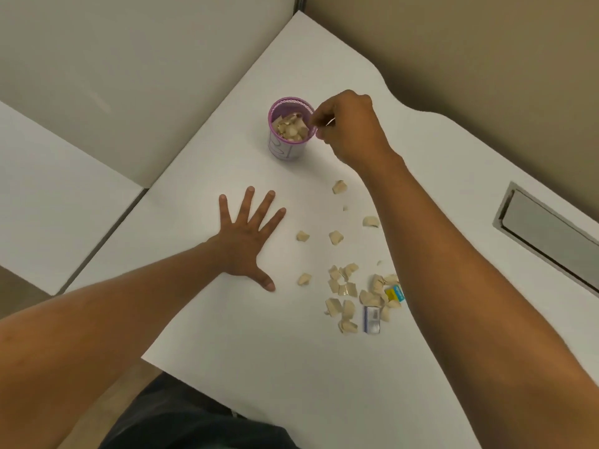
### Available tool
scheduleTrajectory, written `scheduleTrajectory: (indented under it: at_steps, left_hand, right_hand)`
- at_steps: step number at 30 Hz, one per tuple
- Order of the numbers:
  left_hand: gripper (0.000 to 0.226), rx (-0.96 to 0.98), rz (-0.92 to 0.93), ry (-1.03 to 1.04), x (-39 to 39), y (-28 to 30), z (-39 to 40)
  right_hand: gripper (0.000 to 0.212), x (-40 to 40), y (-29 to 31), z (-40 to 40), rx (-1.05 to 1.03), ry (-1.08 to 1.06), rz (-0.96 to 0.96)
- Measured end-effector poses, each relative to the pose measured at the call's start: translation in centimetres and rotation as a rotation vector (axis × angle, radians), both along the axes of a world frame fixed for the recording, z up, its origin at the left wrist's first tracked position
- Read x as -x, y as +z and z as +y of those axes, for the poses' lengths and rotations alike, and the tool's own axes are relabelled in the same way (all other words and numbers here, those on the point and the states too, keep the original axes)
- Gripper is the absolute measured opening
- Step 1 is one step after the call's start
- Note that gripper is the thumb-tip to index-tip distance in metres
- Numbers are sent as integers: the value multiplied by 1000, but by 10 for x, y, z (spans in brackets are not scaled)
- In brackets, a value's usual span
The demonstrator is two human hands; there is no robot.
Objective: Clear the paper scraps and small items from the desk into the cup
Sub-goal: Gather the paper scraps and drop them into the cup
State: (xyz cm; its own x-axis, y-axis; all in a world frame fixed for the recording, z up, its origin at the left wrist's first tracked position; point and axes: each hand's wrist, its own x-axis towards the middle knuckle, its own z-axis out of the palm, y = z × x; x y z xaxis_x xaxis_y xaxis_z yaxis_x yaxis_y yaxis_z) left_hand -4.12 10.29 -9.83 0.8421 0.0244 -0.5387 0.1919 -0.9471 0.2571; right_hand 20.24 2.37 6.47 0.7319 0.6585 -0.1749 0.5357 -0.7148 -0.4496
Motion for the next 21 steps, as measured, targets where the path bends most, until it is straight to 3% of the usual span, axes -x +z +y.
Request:
scheduleTrajectory:
  at_steps: [3, 6, 9, 12, 15, 18, 21]
  left_hand:
    - [170, -7, -12, -1, 1, -3, 0]
    - [171, -10, -15, 31, 0, -6, -1]
    - [174, -43, 48, 33, -5, 1, -3]
    - [181, -156, 154, -7, -21, 23, -19]
    - [148, -248, 73, -9, -54, 59, -40]
    - [123, -104, -64, -2, -96, 82, -61]
    - [117, 28, -112, -58, -130, 89, -74]
  right_hand:
    - [24, 7, -16, -83, 48, -126, 4]
    - [29, 18, -49, -168, 275, -213, 17]
    - [63, 42, -83, -223, 443, -302, 145]
    - [73, 67, -111, -239, 421, -203, 96]
    - [71, 84, -128, -229, 361, -70, 1]
    - [70, 106, -135, -214, 324, 36, -7]
    - [68, 132, -136, -206, 275, 66, 48]
